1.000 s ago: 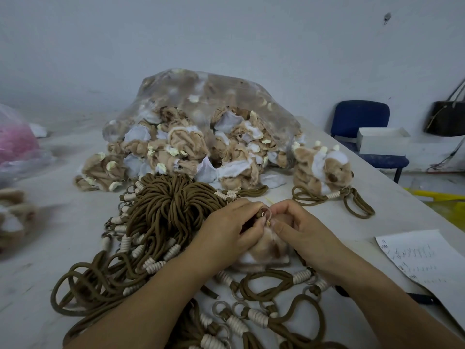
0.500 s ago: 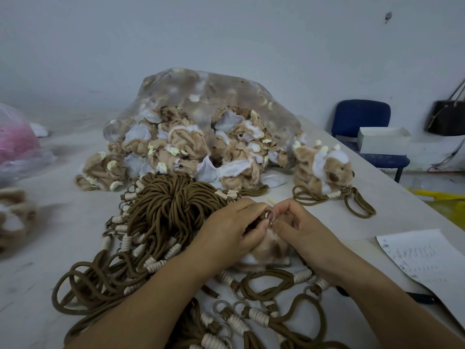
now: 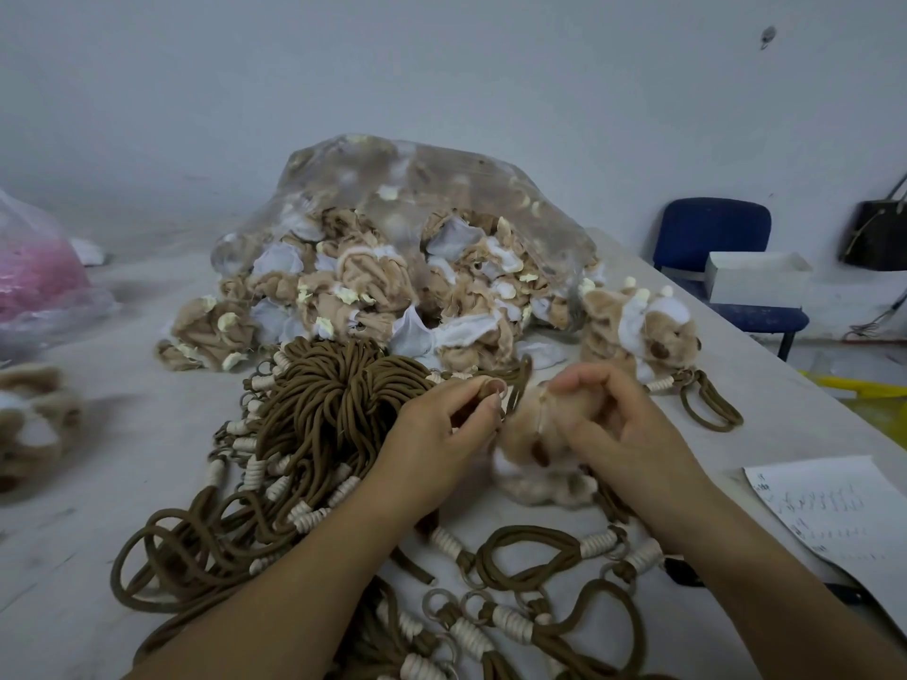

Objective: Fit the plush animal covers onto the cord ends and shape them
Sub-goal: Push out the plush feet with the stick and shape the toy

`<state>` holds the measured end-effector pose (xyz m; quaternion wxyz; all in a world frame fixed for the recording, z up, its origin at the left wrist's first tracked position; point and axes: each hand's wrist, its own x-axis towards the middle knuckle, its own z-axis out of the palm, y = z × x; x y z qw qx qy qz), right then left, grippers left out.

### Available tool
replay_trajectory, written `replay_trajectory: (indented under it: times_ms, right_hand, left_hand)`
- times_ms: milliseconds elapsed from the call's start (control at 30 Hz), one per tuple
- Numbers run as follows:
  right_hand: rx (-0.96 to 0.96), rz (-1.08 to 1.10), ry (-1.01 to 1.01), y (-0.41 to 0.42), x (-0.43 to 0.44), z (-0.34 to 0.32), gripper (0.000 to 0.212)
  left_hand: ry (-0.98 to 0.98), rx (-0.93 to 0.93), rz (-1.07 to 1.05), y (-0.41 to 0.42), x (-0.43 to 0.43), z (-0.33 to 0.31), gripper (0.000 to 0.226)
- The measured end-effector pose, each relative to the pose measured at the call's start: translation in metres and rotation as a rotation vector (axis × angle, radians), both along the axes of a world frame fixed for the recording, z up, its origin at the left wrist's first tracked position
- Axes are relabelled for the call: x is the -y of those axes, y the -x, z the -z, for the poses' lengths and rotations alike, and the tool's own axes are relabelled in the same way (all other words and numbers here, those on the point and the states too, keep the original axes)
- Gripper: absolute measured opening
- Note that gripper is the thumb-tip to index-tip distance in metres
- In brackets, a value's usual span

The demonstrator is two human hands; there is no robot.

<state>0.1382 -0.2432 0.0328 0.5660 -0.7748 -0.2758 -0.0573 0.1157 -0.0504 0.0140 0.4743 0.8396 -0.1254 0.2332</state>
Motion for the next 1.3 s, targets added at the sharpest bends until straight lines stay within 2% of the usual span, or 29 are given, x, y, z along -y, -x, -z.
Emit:
replay_trajectory:
  times_ms: [100, 233, 900, 1067, 1167, 1300]
  right_hand:
    - [0.289, 0.032, 0.273, -0.002, -0.005, 0.007, 0.033]
    - [0.323, 0.035, 0.394, -0.005, -0.010, 0.015, 0.029]
    - [0.198, 0.110, 0.326, -0.003, -0.014, 0.019, 0.015]
    - [0.199, 0.103, 0.309, -0.002, -0.013, 0.016, 0.023]
    - [0.210, 0.099, 0.312, -0.002, -0.013, 0.017, 0.020]
    - [0.200, 0.081, 0.297, -0.002, -0.012, 0.016, 0.018]
  left_hand:
    - [0.024, -0.030, -0.002, 0.000, 0.002, 0.002, 0.023]
    - [0.031, -0.073, 0.008, -0.002, 0.003, 0.005, 0.013]
    - [-0.217, 0.000, 0.062, 0.000, 0.004, 0.004, 0.025]
    - [-0.150, -0.056, 0.044, 0.000, 0.003, 0.002, 0.035]
    - [-0.100, -0.107, 0.047, -0.001, 0.002, 0.004, 0.037]
    - [-0.002, -0.148, 0.081, -0.003, 0.001, 0.007, 0.032]
